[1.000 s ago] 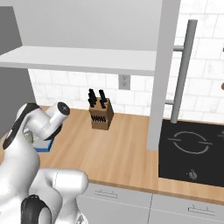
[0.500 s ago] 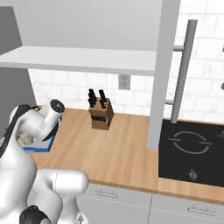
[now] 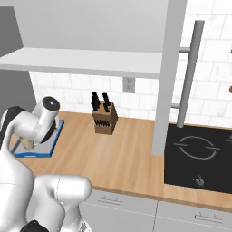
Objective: Pick the kettle from the counter and place it on the tray. Then pick the mug from the cabinet and place it on the tray. Then close the cabinet doors.
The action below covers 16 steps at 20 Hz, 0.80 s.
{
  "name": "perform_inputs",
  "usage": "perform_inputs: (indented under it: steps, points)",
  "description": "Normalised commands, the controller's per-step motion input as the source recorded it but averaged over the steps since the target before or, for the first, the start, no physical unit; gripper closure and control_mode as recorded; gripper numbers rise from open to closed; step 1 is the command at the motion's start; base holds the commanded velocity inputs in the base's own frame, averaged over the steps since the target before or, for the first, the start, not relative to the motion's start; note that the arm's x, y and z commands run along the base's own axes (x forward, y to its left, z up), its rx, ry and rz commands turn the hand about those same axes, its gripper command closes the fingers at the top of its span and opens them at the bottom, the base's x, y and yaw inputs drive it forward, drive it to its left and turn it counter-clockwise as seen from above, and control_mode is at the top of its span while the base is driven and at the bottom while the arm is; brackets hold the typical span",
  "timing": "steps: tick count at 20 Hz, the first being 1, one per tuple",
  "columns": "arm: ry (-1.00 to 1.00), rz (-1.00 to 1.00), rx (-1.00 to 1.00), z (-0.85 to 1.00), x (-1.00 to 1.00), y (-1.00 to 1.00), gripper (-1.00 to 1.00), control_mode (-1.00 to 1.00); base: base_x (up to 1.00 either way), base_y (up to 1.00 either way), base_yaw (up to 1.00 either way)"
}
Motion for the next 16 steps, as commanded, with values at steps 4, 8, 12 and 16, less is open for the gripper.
perform_inputs:
  steps: [4,8,12,16]
  points:
    - [0.04,-0.16,-0.02,0.48,-0.21,-0.16,-1.0,-1.0,0.0,0.0,0.0]
    - [0.06,-0.17,0.0,0.33,-0.17,-0.07,-1.0,-1.0,0.0,0.0,0.0]
    - [0.05,-0.26,0.0,0.17,-0.16,0.0,-1.0,-1.0,0.0,0.0,0.0]
    - [0.01,-0.09,-0.01,0.0,0.0,0.0,-1.0,-1.0,0.0,0.0,0.0]
